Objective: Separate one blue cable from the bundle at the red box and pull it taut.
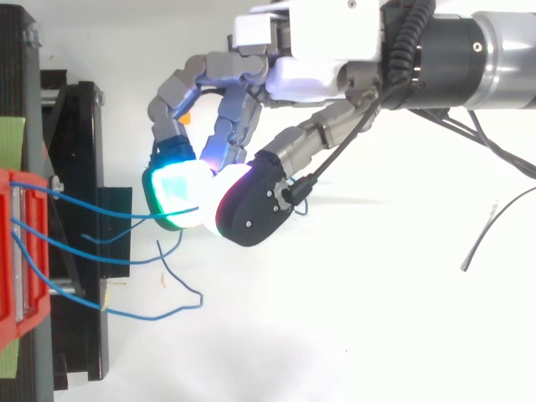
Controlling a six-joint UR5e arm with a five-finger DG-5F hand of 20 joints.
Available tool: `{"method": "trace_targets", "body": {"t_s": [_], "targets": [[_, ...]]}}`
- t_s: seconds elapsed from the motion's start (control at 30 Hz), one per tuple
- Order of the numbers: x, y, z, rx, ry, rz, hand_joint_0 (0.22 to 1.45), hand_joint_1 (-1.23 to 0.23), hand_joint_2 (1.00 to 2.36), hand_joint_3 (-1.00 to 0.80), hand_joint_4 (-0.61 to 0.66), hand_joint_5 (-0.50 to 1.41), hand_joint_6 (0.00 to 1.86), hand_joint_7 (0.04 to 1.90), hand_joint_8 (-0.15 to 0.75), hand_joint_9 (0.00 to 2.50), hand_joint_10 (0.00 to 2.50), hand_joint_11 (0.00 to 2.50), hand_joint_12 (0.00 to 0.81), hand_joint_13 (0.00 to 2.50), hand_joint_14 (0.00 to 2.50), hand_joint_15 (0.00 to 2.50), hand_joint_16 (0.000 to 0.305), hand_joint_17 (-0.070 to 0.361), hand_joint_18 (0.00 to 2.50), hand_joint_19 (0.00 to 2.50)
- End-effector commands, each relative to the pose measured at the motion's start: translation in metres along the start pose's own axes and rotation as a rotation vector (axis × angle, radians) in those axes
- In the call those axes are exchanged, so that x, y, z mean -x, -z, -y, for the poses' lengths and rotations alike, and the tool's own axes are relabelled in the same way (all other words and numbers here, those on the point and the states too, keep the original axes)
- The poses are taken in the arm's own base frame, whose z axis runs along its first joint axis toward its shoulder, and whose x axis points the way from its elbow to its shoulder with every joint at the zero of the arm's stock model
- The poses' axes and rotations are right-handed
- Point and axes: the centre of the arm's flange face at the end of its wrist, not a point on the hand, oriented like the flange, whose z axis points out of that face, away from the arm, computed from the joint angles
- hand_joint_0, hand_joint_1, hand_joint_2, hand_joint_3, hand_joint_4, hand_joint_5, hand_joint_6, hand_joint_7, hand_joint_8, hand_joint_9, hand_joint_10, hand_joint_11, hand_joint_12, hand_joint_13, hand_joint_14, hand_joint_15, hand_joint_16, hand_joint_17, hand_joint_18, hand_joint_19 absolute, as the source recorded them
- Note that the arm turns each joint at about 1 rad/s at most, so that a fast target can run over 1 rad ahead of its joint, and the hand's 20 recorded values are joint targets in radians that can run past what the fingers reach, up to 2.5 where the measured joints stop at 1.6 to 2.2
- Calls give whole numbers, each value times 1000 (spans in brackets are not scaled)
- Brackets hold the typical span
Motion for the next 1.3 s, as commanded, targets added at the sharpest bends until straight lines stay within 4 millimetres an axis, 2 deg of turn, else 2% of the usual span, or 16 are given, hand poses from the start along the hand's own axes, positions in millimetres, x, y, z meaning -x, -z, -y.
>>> {"method": "trace_targets", "body": {"t_s": [0.0,0.13,0.37,0.53,0.6,0.73,0.87,1.13,1.23,1.27], "targets": [[0,0,0,0,0,-1,551,-727,1000,-500,144,-169,871,1026,347,1154,11,1269,394,1189,24,1113,52,116,979,748],[-1,0,1,-6,2,-1,629,-681,1003,-465,103,-159,869,1095,331,1182,12,1286,374,1195,25,1114,49,110,971,769],[-5,-1,1,-8,28,18,625,-721,1014,-324,58,-147,882,1137,332,1202,15,1288,379,1201,24,1107,49,110,979,766],[-8,-2,2,-8,29,18,620,-726,1016,-285,39,-140,884,1162,341,1195,14,1286,374,1195,24,1101,48,109,971,775],[-7,-2,1,-6,29,22,623,-714,1015,-307,50,-140,885,1146,338,1186,15,1267,377,1190,25,1101,49,110,968,777],[-9,-2,2,-9,32,19,584,-631,1000,-494,125,-144,860,1125,336,1165,14,1253,385,1178,25,1089,50,112,958,784],[-11,-3,6,-15,40,17,542,-599,1000,-500,156,-146,856,1115,349,1166,14,1241,399,1185,24,1075,52,117,971,774],[-13,-3,8,-18,41,17,521,-758,1000,-500,178,-149,860,1115,360,1157,13,1248,408,1182,24,1077,54,122,986,771],[-15,-4,8,-17,43,16,556,-830,1000,-500,166,-152,865,1121,347,1143,15,1246,398,1170,26,1071,52,117,970,770],[-15,-3,9,-20,43,16,606,-806,1000,-500,143,-150,868,1138,335,1155,15,1253,386,1169,27,1068,50,112,963,779]]}}
